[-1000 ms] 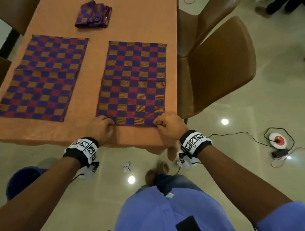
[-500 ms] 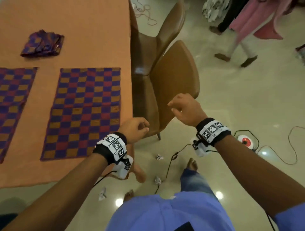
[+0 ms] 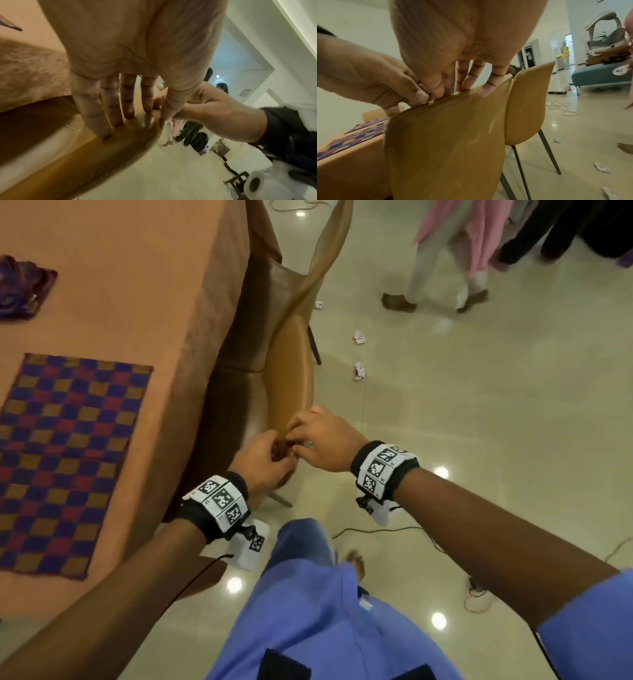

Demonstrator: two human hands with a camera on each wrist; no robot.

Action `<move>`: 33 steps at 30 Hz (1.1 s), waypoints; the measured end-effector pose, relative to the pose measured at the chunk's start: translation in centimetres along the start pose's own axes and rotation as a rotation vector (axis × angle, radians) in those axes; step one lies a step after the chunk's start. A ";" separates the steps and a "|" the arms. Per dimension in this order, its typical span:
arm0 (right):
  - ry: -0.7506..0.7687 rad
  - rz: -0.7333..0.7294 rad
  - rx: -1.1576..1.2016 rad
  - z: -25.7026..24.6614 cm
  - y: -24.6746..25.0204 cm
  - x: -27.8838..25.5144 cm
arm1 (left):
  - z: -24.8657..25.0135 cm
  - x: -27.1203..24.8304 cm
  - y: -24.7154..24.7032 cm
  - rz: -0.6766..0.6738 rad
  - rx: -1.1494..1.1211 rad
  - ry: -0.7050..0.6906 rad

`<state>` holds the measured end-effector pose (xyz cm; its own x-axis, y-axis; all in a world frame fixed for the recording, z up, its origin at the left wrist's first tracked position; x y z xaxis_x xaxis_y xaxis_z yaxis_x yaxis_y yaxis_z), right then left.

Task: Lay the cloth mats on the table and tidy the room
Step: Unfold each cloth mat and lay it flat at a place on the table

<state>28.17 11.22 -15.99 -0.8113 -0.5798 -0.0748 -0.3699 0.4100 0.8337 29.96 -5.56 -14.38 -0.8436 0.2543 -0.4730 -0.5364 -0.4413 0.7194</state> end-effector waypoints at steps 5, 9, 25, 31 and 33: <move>0.167 -0.054 -0.020 5.4 3.3 3.2 | 2.6 4.8 2.3 -0.024 -0.079 0.058; 0.295 -0.103 -0.042 10.9 6.9 8.3 | 4.6 11.1 4.5 -0.019 -0.091 0.090; 0.310 -0.340 -0.188 35.2 26.8 33.1 | 13.4 38.1 15.5 0.165 -0.035 0.141; 0.511 -0.566 -0.191 43.7 29.9 42.9 | 16.2 45.7 15.9 0.173 -0.122 0.328; 0.546 -0.657 -0.139 46.1 30.9 45.8 | 17.9 48.0 16.3 0.193 -0.183 0.413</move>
<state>-41.29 29.79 -18.92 -0.1083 -0.9408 -0.3211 -0.6001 -0.1956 0.7757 -19.72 14.85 -16.25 -0.8268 -0.1929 -0.5284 -0.3267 -0.6002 0.7301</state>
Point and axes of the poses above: each hand's wrist, its own x-axis towards the middle knuckle, its own y-axis out of the back of the hand, z = x × y, the point moved 1 cm from there along x, towards the middle knuckle, and after that the axes turned 6 degrees about x, right-handed, at the moved point
